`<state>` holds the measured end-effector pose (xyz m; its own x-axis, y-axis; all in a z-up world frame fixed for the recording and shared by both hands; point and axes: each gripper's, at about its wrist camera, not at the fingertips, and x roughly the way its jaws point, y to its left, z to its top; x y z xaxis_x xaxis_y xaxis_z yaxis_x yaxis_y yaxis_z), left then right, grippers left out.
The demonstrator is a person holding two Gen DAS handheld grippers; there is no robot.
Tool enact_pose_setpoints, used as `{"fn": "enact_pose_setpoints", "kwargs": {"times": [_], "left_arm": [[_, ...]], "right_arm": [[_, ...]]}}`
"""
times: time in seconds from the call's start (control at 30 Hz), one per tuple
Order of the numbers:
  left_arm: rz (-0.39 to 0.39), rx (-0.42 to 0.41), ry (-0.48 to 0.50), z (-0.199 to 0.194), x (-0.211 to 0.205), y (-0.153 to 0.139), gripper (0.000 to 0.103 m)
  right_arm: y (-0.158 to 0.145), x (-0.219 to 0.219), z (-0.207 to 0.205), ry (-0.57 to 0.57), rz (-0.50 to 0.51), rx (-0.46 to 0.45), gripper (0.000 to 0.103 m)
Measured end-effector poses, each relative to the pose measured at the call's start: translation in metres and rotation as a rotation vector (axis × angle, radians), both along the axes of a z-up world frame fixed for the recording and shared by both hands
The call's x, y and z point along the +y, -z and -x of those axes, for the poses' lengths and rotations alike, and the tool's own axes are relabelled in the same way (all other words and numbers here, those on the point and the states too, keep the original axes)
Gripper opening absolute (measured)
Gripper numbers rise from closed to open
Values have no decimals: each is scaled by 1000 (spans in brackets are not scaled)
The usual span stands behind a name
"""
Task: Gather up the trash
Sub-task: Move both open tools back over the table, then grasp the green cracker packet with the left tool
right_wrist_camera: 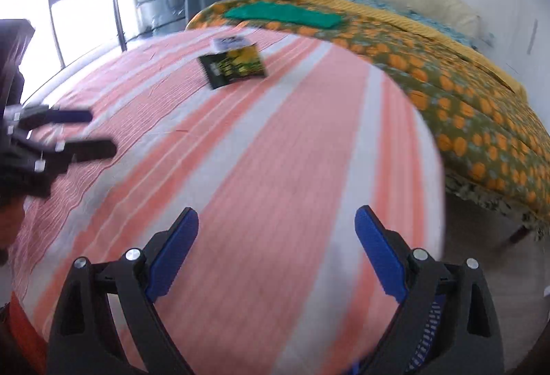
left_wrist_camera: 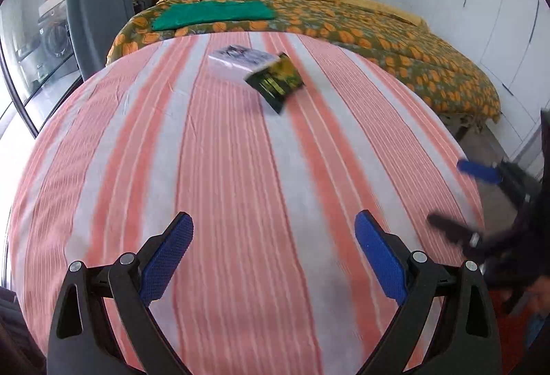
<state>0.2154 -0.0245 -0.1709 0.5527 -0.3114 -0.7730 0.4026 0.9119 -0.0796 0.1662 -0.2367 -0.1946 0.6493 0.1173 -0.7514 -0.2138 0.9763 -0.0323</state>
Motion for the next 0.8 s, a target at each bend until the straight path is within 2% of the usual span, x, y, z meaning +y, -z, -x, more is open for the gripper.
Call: {"fn": "enact_pose_setpoints", "kwargs": {"times": [0.07, 0.17, 0.27, 0.43, 0.47, 0.53, 0.57, 0.63, 0.7, 0.8], "left_arm": [[11, -4, 1, -26, 0, -3, 94], [19, -11, 25, -63, -13, -6, 91], [18, -7, 9, -97, -26, -1, 79], [35, 32, 11, -136, -40, 13, 51], [36, 35, 17, -138, -42, 15, 47], [45, 46, 35, -140, -46, 17, 28], [57, 52, 45, -139, -47, 18, 23], [85, 55, 52, -138, -47, 17, 8], [103, 59, 46, -134, -45, 16, 1], [129, 75, 27, -117, -36, 9, 0]], "right_arm": [[9, 16, -13, -23, 20, 38, 90], [13, 28, -22, -20, 16, 41, 90], [16, 27, -22, -6, 3, 47, 91], [15, 28, -20, -2, 21, 27, 91], [15, 29, -18, -1, 26, 23, 91], [15, 30, -17, -1, 36, 15, 91], [15, 31, -16, -1, 45, 10, 91], [15, 32, -14, -2, 57, 1, 91], [14, 33, -13, -1, 62, -2, 91], [14, 32, -15, -1, 55, 2, 91]]}}
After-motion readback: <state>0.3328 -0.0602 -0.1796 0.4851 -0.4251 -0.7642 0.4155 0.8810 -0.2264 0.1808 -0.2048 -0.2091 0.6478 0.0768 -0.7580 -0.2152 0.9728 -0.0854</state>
